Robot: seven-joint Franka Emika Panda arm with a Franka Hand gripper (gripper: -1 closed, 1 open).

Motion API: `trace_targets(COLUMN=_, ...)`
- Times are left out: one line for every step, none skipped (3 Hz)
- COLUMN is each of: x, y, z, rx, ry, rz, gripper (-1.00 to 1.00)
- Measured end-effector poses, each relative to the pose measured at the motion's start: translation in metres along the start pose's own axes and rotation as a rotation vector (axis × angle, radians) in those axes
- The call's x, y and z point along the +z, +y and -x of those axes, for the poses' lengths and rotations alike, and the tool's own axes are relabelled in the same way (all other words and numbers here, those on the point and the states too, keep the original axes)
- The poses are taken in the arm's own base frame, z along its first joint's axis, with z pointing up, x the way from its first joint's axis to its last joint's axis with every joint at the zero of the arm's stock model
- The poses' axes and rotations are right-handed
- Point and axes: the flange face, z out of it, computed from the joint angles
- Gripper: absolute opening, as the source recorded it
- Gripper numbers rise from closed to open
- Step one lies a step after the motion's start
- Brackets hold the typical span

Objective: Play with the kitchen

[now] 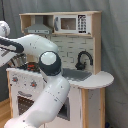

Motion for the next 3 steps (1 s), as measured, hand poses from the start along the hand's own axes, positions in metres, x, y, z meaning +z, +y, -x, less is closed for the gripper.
trace_targets(x=0.007, y=0.007, z=0.009, rx=0.076, ry=0.007, rz=-0.009, gripper=-1.00)
trace_targets(x=0.011, y=0.024, z=0.021, rx=0.176, ry=-0.004, rz=-0.027, gripper=-1.00)
trace_targets(x=0.020, y=0.057, z=0.039, rx=0.248, ry=-0.029, rz=-0.062, gripper=-1.00)
